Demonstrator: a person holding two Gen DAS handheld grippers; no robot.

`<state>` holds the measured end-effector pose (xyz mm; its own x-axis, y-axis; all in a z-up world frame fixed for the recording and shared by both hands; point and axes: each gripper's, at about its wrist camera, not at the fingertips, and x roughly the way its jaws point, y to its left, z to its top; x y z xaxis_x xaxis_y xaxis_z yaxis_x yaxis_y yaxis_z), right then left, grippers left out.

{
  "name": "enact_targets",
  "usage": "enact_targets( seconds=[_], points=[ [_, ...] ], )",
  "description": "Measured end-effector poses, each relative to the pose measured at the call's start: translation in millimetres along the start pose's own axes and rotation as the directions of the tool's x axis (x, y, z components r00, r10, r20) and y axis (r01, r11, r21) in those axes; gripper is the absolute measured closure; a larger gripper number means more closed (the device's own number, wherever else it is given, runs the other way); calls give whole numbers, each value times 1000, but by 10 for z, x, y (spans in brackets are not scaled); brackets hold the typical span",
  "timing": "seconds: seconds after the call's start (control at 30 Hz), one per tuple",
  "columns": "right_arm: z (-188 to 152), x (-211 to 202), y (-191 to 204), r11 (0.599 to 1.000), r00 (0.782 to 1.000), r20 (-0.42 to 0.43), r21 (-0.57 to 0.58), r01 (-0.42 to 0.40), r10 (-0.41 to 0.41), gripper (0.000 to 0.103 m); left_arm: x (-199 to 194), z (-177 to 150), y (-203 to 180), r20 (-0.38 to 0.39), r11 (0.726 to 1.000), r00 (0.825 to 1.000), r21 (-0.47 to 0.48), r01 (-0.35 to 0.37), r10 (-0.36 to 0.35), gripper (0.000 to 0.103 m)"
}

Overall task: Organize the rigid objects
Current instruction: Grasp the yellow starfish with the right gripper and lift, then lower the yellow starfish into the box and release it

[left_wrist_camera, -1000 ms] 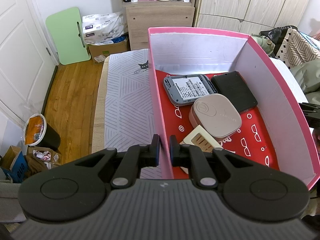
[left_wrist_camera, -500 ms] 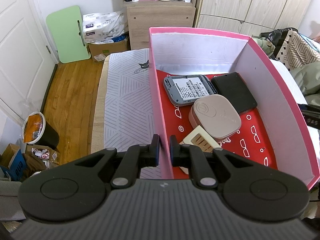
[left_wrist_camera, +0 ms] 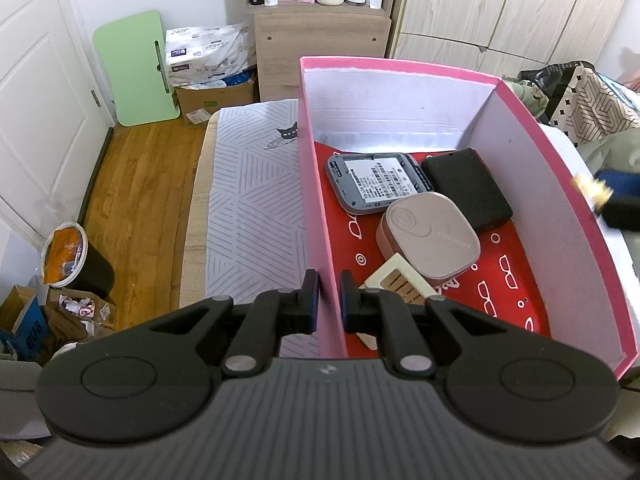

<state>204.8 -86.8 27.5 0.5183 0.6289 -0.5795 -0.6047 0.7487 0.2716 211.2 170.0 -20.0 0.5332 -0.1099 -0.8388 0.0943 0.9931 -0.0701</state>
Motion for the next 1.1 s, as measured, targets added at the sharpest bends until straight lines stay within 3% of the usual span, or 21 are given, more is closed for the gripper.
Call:
enact_targets(
  seconds=[0.2,0.33,0.43,0.67,1.1],
  points=[
    [60,543,297,990,971,-225,-97,-106,82,59,-11,-18,26,7,1000,1000,-6,15,-15,93],
    [-13,818,444,979,956,-294,-191,-75,16,59,-14,-9,29,3,1000,1000,-2,18,-18,92],
    [-83,975,437,979,939,-345,-193,-61,-9,59,-14,-11,27,5,1000,1000,-1,19,-19,92],
    [-116,1059,432,981,921,-390,-176,-80,5,63,-14,-10,38,5,1000,1000,-11,21,-21,92],
    [-107,798,333,987,942,-334,-141,-81,29,62,-2,-9,63,2,999,1000,-30,22,-22,92]
  ],
)
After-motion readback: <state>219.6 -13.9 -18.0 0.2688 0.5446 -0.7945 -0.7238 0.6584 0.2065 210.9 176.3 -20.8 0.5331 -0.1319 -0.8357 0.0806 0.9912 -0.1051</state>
